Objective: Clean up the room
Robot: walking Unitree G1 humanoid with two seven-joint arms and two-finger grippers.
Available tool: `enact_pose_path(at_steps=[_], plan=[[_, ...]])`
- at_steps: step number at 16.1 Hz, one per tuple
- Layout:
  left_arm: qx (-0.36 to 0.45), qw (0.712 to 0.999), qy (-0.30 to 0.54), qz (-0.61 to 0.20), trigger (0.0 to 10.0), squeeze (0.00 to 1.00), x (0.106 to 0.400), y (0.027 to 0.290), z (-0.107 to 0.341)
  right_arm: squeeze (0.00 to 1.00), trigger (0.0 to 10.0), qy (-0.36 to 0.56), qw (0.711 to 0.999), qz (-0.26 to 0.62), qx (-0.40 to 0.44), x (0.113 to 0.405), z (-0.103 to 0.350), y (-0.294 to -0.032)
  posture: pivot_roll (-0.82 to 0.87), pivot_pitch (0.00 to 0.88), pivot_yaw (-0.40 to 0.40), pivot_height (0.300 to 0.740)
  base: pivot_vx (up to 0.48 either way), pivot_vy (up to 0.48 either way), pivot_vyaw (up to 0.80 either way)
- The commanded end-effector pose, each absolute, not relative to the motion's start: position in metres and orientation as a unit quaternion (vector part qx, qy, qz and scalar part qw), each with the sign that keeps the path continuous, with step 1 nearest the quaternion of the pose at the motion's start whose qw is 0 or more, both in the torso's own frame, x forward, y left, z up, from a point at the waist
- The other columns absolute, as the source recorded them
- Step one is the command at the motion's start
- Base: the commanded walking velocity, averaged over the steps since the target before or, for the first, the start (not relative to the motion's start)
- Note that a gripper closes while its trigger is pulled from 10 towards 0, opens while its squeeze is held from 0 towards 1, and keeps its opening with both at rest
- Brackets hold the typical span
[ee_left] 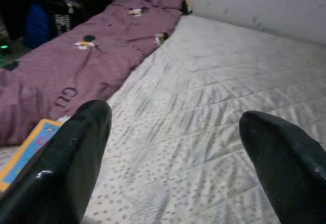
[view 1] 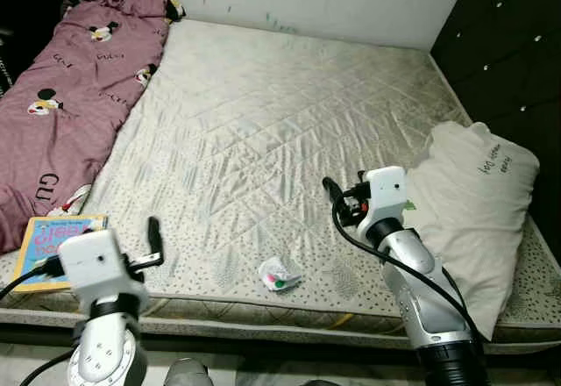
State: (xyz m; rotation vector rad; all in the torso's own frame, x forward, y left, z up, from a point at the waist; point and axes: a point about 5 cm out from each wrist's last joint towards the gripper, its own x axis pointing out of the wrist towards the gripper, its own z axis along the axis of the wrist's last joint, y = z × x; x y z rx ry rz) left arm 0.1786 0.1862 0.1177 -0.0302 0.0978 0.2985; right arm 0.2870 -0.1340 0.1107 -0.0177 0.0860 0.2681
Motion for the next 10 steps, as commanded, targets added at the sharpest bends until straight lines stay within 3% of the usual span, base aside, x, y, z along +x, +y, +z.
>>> enact_pose_path(at_steps=[1, 3, 7, 10], plan=[[-0.007, 0.984, 0.047, 0.172, 10.0, 0.0, 0.175, 0.192, 0.118, 0.0, 10.0, 0.028, 0.994, 0.108, -0.009, 0.287, 0.117, -0.142, 0.14, 0.054, -0.122, 0.74, 0.0, 0.0, 0.0], [-0.023, 0.975, 0.051, 0.213, 10.0, 0.0, 0.169, 0.203, 0.114, 0.0, 10.0, 0.027, 0.995, 0.097, -0.01, 0.287, 0.118, -0.143, 0.14, 0.054, -0.122, 0.74, 0.0, 0.0, 0.0], [-0.021, 0.978, 0.054, 0.199, 10.0, 0.0, 0.17, 0.2, 0.112, 0.0, 10.0, 0.04, 0.998, 0.056, -0.006, 0.288, 0.115, -0.152, 0.14, 0.056, -0.115, 0.74, 0.0, 0.0, 0.0], [-0.003, 0.982, 0.047, 0.181, 10.0, 0.0, 0.174, 0.196, 0.113, 0.0, 10.0, 0.045, 0.998, 0.035, 0.0, 0.287, 0.11, -0.155, 0.14, 0.035, -0.064, 0.74, 0.0, 0.0, -0.8]])
